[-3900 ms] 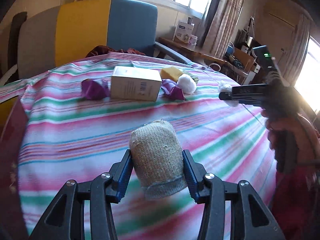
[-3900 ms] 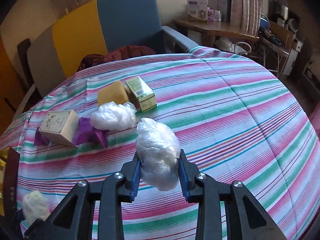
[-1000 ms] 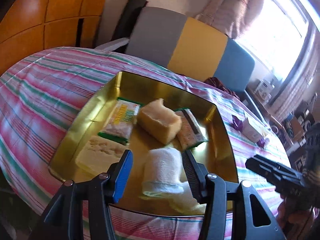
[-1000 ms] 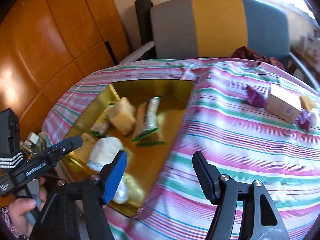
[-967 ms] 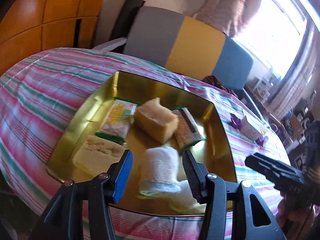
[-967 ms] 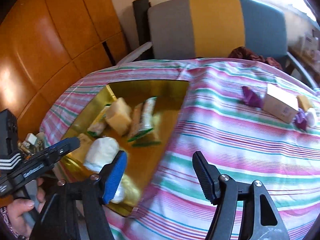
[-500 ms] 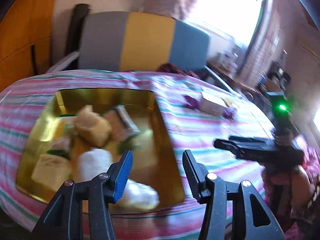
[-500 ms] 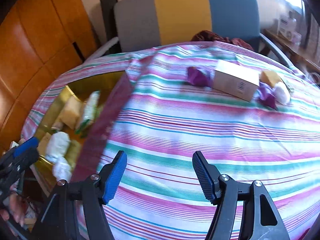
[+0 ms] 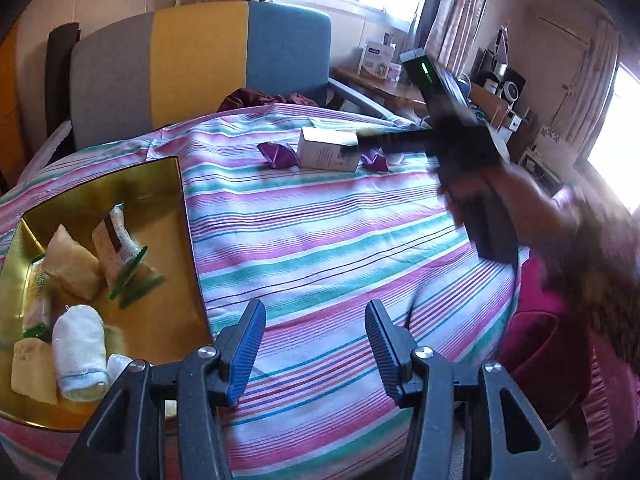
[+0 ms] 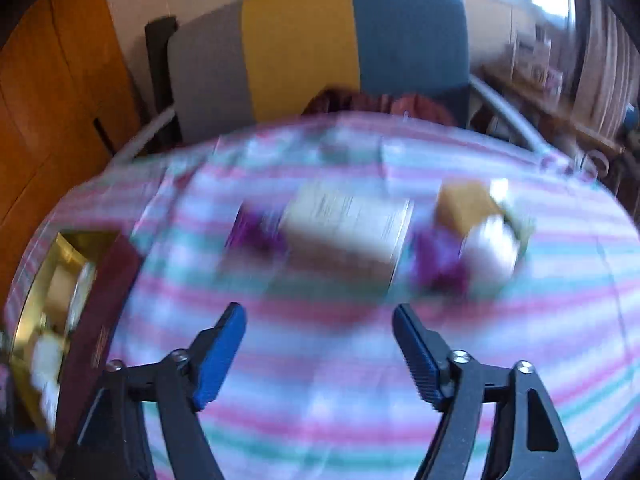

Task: Organize objects
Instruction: 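Move both tools back toward the remaining items on the cloth, then grasp the white boxed product with the right tool while the left tool grasps a purple packet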

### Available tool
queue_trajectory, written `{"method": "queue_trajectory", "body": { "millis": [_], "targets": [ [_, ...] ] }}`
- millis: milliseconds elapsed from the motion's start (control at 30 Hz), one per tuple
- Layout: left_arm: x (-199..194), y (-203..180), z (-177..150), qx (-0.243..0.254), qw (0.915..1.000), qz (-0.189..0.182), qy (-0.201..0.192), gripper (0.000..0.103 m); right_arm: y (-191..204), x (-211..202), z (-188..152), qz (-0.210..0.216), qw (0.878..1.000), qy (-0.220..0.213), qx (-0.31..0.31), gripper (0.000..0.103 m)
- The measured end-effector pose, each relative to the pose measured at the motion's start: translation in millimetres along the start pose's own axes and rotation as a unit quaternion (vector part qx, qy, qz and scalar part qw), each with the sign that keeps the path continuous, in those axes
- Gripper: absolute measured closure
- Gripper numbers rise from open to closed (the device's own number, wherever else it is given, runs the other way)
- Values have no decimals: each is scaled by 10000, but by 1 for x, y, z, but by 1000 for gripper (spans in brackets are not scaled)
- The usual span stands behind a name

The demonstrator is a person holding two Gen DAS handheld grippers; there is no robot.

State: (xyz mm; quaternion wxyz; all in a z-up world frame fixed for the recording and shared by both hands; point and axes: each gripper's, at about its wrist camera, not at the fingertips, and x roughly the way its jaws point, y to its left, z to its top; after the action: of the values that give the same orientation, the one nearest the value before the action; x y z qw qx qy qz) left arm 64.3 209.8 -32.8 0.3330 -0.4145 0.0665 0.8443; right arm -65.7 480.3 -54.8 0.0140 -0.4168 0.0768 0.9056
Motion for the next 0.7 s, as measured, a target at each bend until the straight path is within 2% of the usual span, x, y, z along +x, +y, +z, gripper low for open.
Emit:
{"method": "queue_trajectory", "body": {
  "millis": [133,300,400,467,567,633,700],
  "targets": [
    [-1,8,2,-50,9999,119,10,51,-15,19,49,61,9998,-183,17,18],
    [-7,20,6,-227,9994,260,-45,51,-29,51,77,236,9994,86,237,16],
    [-8,24,8,-277,9992,290,-90,51,-34,70,73,474,9971,519,280,16],
    [-8,26,9,-312,9991,254,-102,51,-30,65,63,505,9974,507,111,16],
    [-5,26,10,-325,9991,256,-124,51,-21,52,47,1060,9919,696,-46,16],
    [-2,26,10,-364,9990,244,-108,51,-13,43,39,941,9930,661,-287,16],
    [1,26,10,-413,9989,212,-61,51,-6,40,37,498,9961,465,-562,16]
  ]
}}
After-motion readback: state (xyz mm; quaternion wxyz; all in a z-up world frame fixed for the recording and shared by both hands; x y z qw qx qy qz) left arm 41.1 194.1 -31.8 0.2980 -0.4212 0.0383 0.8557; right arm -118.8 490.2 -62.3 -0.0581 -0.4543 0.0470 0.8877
